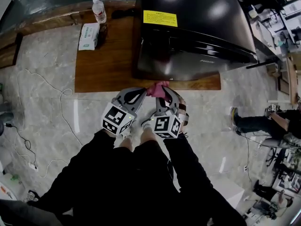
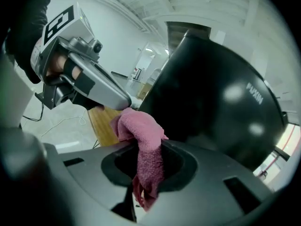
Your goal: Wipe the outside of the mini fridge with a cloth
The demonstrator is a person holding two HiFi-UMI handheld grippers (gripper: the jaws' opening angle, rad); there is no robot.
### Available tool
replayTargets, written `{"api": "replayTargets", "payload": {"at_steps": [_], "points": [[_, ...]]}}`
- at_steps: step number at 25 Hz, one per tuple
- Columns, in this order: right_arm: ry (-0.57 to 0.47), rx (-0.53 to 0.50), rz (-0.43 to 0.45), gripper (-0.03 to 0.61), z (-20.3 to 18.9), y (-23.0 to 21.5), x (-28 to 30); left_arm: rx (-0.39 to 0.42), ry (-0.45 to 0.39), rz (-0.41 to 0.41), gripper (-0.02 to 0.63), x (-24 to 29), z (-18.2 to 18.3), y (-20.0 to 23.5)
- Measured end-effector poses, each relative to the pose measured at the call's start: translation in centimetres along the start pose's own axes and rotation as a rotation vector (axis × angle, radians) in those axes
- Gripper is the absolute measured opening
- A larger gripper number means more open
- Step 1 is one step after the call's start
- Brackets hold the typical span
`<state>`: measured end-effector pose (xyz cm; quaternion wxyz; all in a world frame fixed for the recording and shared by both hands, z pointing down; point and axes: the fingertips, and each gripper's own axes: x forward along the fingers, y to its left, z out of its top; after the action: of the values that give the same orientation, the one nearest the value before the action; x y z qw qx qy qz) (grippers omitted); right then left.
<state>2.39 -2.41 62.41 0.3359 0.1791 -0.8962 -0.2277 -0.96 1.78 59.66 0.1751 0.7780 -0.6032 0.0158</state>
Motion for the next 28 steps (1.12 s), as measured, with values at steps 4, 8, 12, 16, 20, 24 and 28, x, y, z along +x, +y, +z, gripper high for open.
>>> {"api": "replayTargets", "payload": {"at_steps": [4, 8, 12, 16, 20, 24, 28], "points": [[0.002, -0.014, -0.072, 0.083, 2.4, -3.8, -5.3, 0.06, -0.066, -0.074, 0.006, -0.6, 5.7, -3.9], [-0.021, -0.004, -0.167, 0.083, 3.4, -7.6, -9.7, 0.113, -0.108, -0.134, 0.006, -0.2, 10.0, -7.6], [-0.051, 0.008, -0.255, 0.084, 3.9, -11.5, -14.2, 0.145, -0.14, -0.178, 0.006, 0.6, 13.3, -11.6], [-0.105, 0.008, -0.337, 0.084, 3.7, -16.1, -16.5, 0.178, -0.167, -0.174, 0.006, 2.3, 16.0, -13.7], [-0.139, -0.006, -0.366, 0.084, 3.1, -21.1, -17.6, 0.199, -0.2, -0.15, 0.006, 4.3, 18.8, -15.6], [-0.171, -0.026, -0.386, 0.084, 2.2, -25.7, -17.3, 0.223, -0.216, -0.113, 0.006, 6.9, 20.5, -16.9], [-0.193, -0.045, -0.348, 0.084, 0.9, -28.9, -15.8, 0.228, -0.228, -0.053, 0.006, 9.7, 21.8, -17.5]]}}
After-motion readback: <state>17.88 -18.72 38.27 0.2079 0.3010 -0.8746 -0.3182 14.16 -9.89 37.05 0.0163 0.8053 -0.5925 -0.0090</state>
